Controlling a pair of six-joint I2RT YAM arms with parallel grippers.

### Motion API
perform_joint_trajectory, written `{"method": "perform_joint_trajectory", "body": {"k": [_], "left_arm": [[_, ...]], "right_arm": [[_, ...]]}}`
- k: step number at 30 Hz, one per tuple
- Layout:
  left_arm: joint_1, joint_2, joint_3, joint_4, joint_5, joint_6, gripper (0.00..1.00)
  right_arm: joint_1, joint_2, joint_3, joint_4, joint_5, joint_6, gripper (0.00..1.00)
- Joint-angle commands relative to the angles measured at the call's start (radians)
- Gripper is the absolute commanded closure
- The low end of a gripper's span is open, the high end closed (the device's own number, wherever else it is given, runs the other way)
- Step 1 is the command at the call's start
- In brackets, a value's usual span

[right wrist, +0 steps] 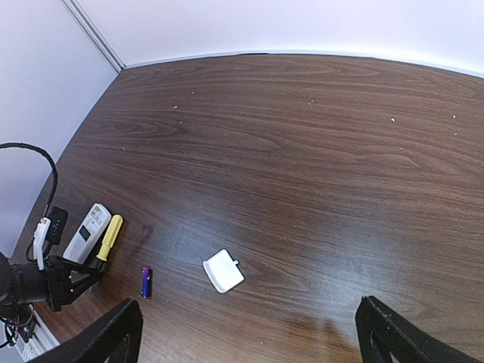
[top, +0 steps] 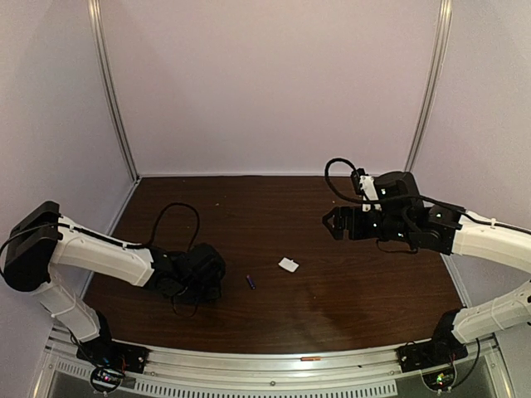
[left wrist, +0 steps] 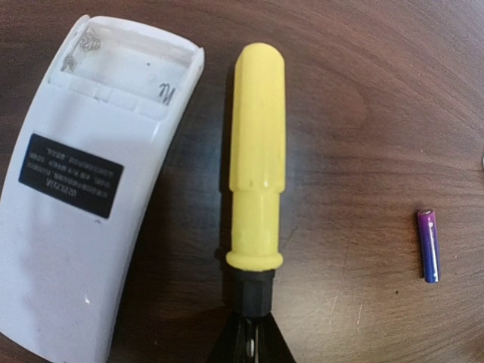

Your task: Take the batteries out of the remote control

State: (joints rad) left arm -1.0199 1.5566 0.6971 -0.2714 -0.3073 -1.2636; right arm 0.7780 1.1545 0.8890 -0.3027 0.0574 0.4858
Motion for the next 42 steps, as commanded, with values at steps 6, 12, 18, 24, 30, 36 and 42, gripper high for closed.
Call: {"method": "perform_joint_trajectory", "body": {"k": [6,12,18,24,30,36,42], "left_arm": [[0.006,0.019,0.012,-0.045,-0.017,-0.025,0.86],[0.007,0.004,0.012,-0.023,-0.010,0.013,0.67],[0.005,-0.018,0.025,-0.017,-0.017,0.052,0.34],[0.005,-0.037,0.039,-0.027,-0.027,0.070,0.09],[0.004,-0.064,0.074,-0.078,-0.051,0.096,0.03],[0.003,-0.121,0.122,-0.138,-0.117,0.137,0.03],[0.030,-0.223,0.129,-0.150,-0.255,0.277,0.03]], "right_arm": [[-0.005,-0.007,-0.019,0.002,0.013,0.007,0.00],[-0.006,-0.015,-0.024,0.000,0.016,0.005,0.00],[-0.006,-0.029,-0.033,0.005,0.021,0.002,0.00],[-0.006,-0.039,-0.030,0.000,0.030,-0.006,0.00],[-0.007,-0.039,-0.020,-0.006,0.041,-0.026,0.00],[-0.008,-0.043,-0.011,-0.002,0.044,-0.061,0.00],[-0.008,-0.097,-0.046,0.066,0.078,-0.127,0.00]]}}
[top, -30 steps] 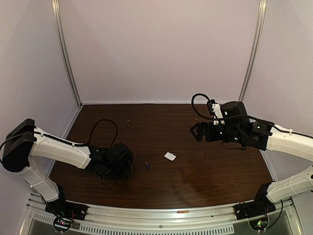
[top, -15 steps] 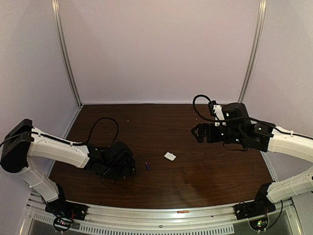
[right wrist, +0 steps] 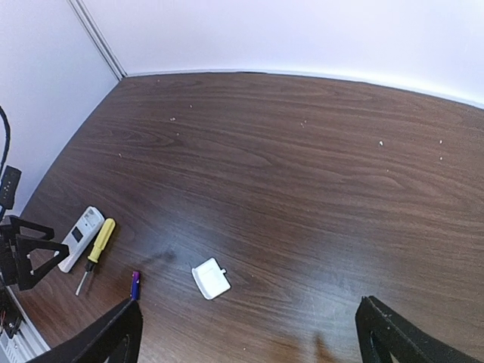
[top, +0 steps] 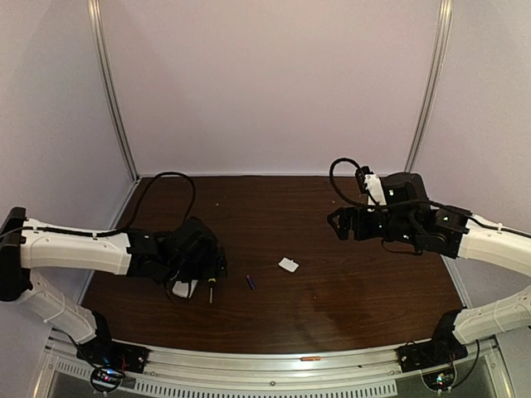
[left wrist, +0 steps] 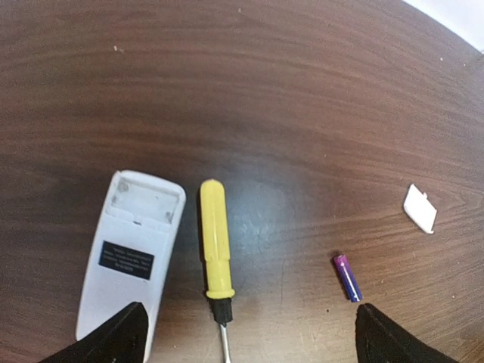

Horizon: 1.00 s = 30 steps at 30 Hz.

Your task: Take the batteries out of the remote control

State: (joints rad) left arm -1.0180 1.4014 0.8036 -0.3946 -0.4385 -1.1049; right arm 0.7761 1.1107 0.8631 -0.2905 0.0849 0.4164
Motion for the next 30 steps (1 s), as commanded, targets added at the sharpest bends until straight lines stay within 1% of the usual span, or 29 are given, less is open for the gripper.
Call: {"method": "perform_joint_trajectory", "body": {"k": [1,5,11,14,16,19,21,23,26,28,30], "left_arm": [[0.044,-0.093,0.022,-0.025,-0.136,0.149,0.03],[0.115,-0.187,0.006,0.012,-0.214,0.318,0.03],[0.228,-0.352,-0.101,0.215,-0.296,0.596,0.05],[0.252,-0.400,-0.150,0.310,-0.377,0.695,0.07],[0.261,-0.418,-0.184,0.377,-0.453,0.761,0.07],[0.274,-0.415,-0.247,0.538,-0.555,0.878,0.10],[0.293,-0.390,-0.278,0.612,-0.597,0.916,0.10],[0.335,-0.358,-0.288,0.648,-0.571,0.918,0.10],[0.396,-0.307,-0.298,0.716,-0.578,0.948,0.10],[0.441,-0.279,-0.312,0.761,-0.569,0.960,0.09],[0.488,-0.271,-0.336,0.812,-0.524,0.971,0.09]], "right_arm": [[-0.006,-0.061,-0.027,0.066,0.064,-0.068,0.00],[-0.008,-0.105,-0.058,0.125,0.124,-0.121,0.00],[-0.008,-0.179,-0.135,0.261,0.204,-0.209,0.00],[-0.007,-0.197,-0.156,0.287,0.213,-0.238,0.00],[-0.008,-0.193,-0.158,0.287,0.266,-0.246,0.00],[-0.008,-0.156,-0.133,0.267,0.391,-0.230,0.00],[-0.010,-0.109,-0.108,0.233,0.462,-0.226,0.00],[-0.019,-0.066,-0.091,0.216,0.506,-0.234,0.00],[-0.043,-0.018,-0.094,0.232,0.540,-0.244,0.00],[-0.057,-0.003,-0.114,0.272,0.525,-0.287,0.00],[-0.064,0.001,-0.144,0.339,0.525,-0.340,0.00]]}}
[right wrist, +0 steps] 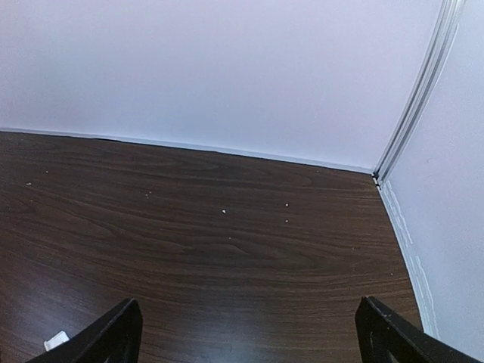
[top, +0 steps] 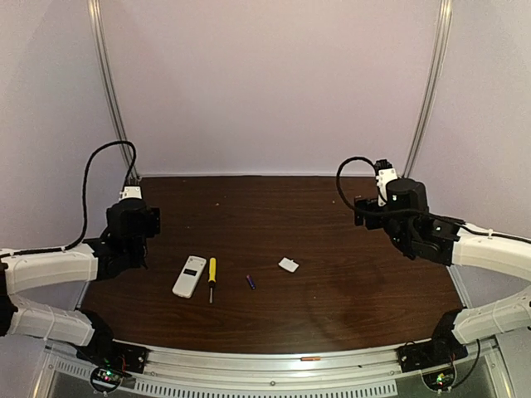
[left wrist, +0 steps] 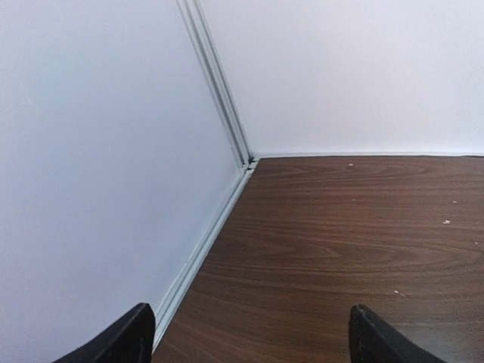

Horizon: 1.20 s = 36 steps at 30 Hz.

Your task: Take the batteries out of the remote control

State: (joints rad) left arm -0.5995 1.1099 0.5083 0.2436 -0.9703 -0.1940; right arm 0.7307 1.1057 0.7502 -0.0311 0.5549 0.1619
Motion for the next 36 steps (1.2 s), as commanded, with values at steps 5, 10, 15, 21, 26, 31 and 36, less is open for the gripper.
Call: {"method": "perform_joint_trajectory", "body": {"k": [5,10,15,21,26,31,36], "left_arm": [[0.177,0.011,-0.161,0.403,0.173,0.132,0.09],[0.239,0.078,-0.187,0.527,0.232,0.182,0.08],[0.296,0.148,-0.234,0.687,0.323,0.234,0.07],[0.391,0.240,-0.288,0.895,0.503,0.258,0.06],[0.436,0.345,-0.327,1.069,0.546,0.262,0.06],[0.460,0.417,-0.347,1.182,0.590,0.260,0.05],[0.495,0.451,-0.341,1.175,0.666,0.234,0.05]], "right_arm": [[-0.059,-0.021,-0.136,0.244,0.154,-0.107,0.00],[-0.128,-0.046,-0.215,0.344,0.155,-0.088,0.00],[-0.198,-0.048,-0.258,0.388,0.154,-0.074,0.00],[-0.313,-0.042,-0.342,0.507,0.106,-0.090,0.00],[-0.437,-0.010,-0.466,0.724,0.022,-0.074,0.00],[-0.492,0.078,-0.547,0.965,-0.033,-0.096,0.00],[-0.532,0.208,-0.527,1.069,-0.089,-0.112,0.00]]}}
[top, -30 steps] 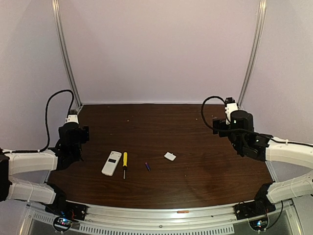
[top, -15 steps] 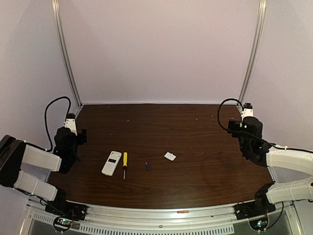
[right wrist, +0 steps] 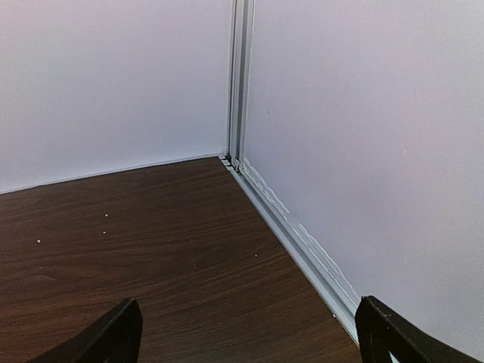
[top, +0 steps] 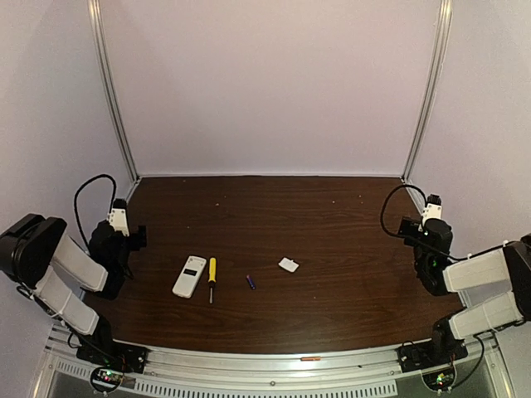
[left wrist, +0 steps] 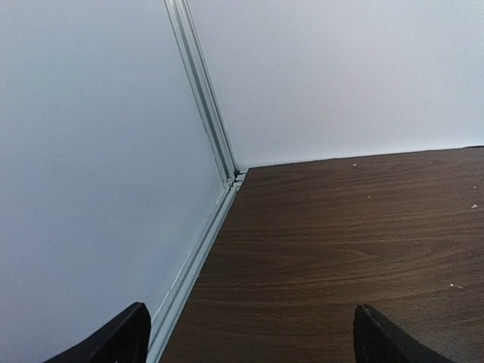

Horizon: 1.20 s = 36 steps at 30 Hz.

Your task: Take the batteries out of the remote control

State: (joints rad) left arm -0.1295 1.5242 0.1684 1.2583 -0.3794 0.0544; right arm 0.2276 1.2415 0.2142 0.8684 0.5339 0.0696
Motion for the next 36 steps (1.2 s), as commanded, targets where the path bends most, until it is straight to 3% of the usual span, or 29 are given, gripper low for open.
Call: {"method": "perform_joint_trajectory", "body": {"k": [1,12,17,36], "left_arm": [[0.027,0.068,-0.003,0.211,0.085,0.003,0.04],[0.048,0.055,0.044,0.099,0.161,-0.001,0.03],[0.081,0.051,0.076,0.028,0.202,-0.029,0.03],[0.093,0.048,0.087,0.002,0.221,-0.041,0.03]], "right_arm": [[-0.036,0.095,0.018,0.180,-0.074,-0.026,0.00],[-0.124,0.308,0.024,0.398,-0.347,-0.072,0.00],[-0.168,0.313,0.075,0.309,-0.458,-0.070,0.00],[-0.172,0.310,0.071,0.306,-0.459,-0.070,0.00]]}}
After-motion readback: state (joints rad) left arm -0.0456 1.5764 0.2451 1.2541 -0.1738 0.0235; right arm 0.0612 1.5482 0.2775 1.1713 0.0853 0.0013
